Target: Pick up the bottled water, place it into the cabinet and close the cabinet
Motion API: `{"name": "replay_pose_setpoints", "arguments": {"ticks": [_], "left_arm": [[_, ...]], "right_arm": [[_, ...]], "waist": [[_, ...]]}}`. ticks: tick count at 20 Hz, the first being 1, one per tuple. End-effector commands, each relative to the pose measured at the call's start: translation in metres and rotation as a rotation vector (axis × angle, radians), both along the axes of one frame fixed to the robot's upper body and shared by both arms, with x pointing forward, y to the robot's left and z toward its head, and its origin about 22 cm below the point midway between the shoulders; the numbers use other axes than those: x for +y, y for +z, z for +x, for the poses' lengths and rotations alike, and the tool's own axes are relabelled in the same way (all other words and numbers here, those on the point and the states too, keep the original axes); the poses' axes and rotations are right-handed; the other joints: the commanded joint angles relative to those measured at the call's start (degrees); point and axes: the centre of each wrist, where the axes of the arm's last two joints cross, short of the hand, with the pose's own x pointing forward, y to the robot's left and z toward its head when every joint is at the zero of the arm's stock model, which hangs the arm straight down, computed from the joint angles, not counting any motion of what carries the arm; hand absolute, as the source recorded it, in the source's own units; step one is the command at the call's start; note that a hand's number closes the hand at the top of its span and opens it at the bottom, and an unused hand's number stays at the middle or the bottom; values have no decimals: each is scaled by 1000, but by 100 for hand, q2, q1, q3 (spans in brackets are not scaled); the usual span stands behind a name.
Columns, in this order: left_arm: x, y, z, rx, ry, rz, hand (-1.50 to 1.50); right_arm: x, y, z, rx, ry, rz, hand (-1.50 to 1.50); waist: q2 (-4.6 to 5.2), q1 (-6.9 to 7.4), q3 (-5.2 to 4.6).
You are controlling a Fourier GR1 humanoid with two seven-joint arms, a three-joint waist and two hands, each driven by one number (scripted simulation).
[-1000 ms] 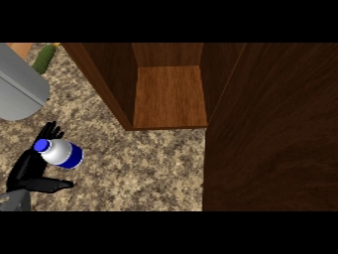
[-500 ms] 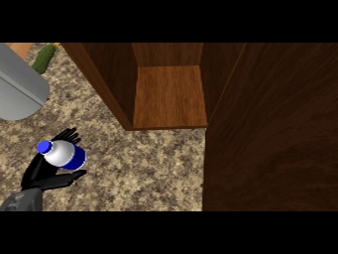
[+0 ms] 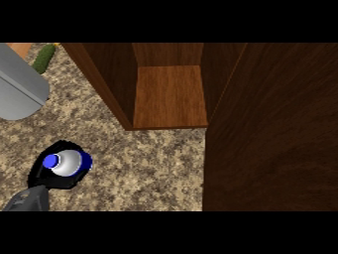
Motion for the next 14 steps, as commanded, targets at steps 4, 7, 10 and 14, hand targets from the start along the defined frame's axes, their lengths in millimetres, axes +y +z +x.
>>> {"name": "replay_pose_setpoints", "arguments": {"ticks": [4, 7, 10, 14], "left_arm": [[-38, -17, -4, -118, -9, -110, 150], [-97, -35, -11, -120, 156, -115, 150], [-119, -39, -16, -139, 185, -110, 150], [-120, -31, -10, -163, 125, -148, 150]], "right_arm": [[-4, 16, 1, -34, -4, 9, -150], [-1, 14, -9, -17, -24, 8, -150], [1, 31, -14, -25, -26, 11, -150], [1, 25, -7, -18, -10, 27, -150]], "waist": [[-20, 105, 11], [-60, 78, 17], [-70, 104, 21], [-70, 184, 27]]}}
